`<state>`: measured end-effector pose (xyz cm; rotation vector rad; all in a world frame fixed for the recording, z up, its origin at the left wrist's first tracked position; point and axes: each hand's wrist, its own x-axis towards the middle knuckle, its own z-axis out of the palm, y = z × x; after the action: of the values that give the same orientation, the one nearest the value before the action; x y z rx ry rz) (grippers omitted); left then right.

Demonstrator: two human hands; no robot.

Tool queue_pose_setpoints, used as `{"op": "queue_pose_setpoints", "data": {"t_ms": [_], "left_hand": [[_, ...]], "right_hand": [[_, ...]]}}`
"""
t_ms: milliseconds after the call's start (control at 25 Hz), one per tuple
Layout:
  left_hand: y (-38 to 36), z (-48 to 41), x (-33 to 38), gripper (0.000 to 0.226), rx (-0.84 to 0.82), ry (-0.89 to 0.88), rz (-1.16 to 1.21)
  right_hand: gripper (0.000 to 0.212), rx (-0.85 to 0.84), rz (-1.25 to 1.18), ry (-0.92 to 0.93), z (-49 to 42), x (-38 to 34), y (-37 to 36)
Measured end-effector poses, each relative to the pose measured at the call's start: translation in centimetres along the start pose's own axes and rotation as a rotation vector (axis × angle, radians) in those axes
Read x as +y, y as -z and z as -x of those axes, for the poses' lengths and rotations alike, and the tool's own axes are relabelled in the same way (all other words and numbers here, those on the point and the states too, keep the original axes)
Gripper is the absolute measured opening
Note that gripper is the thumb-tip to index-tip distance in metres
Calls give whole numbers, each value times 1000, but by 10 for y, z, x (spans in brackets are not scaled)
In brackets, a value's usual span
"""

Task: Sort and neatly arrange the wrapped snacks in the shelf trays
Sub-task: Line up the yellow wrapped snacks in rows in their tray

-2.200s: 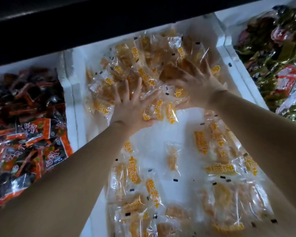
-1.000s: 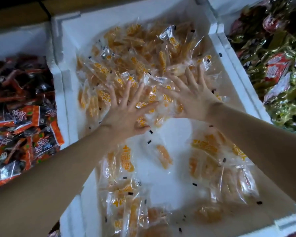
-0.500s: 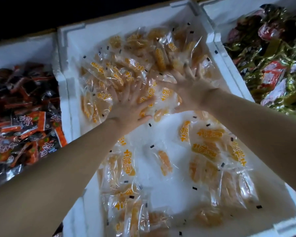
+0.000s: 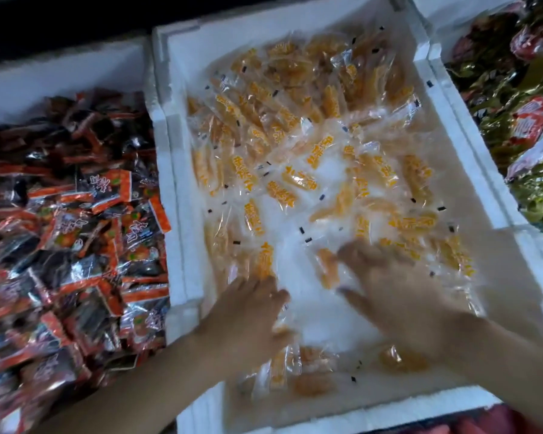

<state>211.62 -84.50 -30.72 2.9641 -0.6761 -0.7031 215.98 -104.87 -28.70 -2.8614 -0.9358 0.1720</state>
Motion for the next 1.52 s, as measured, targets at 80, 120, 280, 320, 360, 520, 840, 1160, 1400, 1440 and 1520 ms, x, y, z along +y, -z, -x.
{"op": "queue_pose_setpoints", "data": {"t_ms": [80, 120, 280, 320, 360, 520, 840, 1160, 1400, 1440, 1520], "left_hand": [[-11, 19, 4, 79, -146, 16, -15], [-13, 22, 6, 71, -129, 30, -2], [-15, 28, 11, 46, 10, 89, 286], [-18, 31, 11, 44, 50, 103, 365], [-20, 34, 11, 43, 94, 120, 436], [-15, 44, 8, 42, 307, 235, 707], [17, 49, 7, 78, 629, 407, 933], [15, 70, 22, 54, 689, 530, 1074], [-1, 84, 16, 21, 787, 573, 1041], [-3, 87, 15, 20, 799, 581, 1061], [-5, 91, 13, 19, 812, 601, 1089]], "right_hand": [[52, -419, -229, 16, 17, -24, -19], [57, -551, -309, 30, 23, -33, -30], [69, -646, -371, 6, 17, -46, -52], [64, -663, -324, 8, 15, -47, -51], [57, -651, -244, 38, 13, -47, -49], [45, -623, -132, 111, 18, -50, -55], [29, -496, -128, 47, 28, -36, -43], [53, -42, -279, -295, 41, -24, -39], [63, -223, -303, 117, 8, -83, -54], [63, -228, -274, 120, 0, -86, -58], [59, -237, -213, 114, -10, -87, -63]]}}
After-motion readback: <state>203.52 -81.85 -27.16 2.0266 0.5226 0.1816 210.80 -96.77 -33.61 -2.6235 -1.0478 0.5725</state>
